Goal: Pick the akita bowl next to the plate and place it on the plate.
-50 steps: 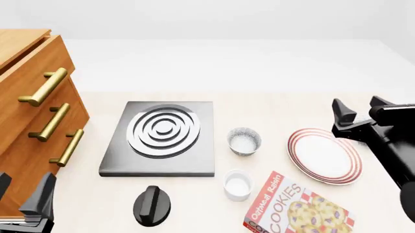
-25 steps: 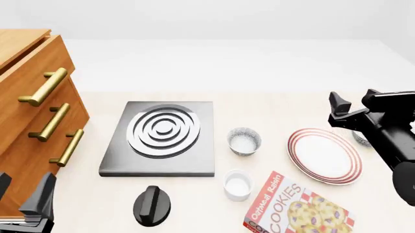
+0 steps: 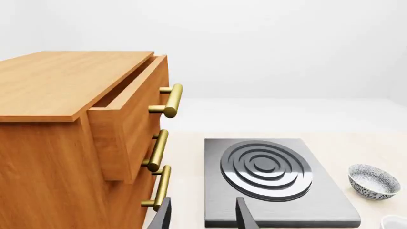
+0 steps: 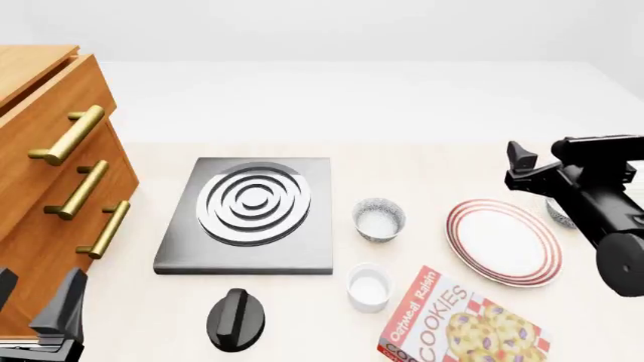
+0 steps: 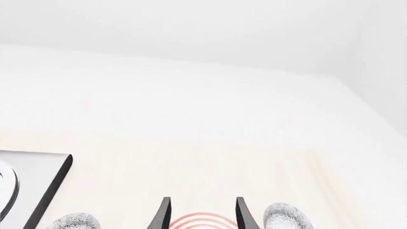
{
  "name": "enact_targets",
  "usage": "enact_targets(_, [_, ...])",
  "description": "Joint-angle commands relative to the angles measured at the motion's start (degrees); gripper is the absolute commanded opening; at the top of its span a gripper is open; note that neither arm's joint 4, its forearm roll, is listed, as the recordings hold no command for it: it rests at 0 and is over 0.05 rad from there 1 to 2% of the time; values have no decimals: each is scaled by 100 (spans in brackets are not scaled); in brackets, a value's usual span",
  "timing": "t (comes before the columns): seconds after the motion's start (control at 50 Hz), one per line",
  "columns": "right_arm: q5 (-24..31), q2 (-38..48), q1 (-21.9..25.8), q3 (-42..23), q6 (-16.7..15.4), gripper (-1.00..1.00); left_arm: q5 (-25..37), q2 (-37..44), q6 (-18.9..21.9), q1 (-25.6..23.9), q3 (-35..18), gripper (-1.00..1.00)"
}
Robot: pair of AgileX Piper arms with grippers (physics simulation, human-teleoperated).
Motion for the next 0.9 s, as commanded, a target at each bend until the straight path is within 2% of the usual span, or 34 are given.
enact_targets(0.02, [84,206,-92,-187,47,100,0,0,0,0,0,100])
enact_targets(0.9, [300,738,-691,-759,317,100,0,0,0,0,0,100])
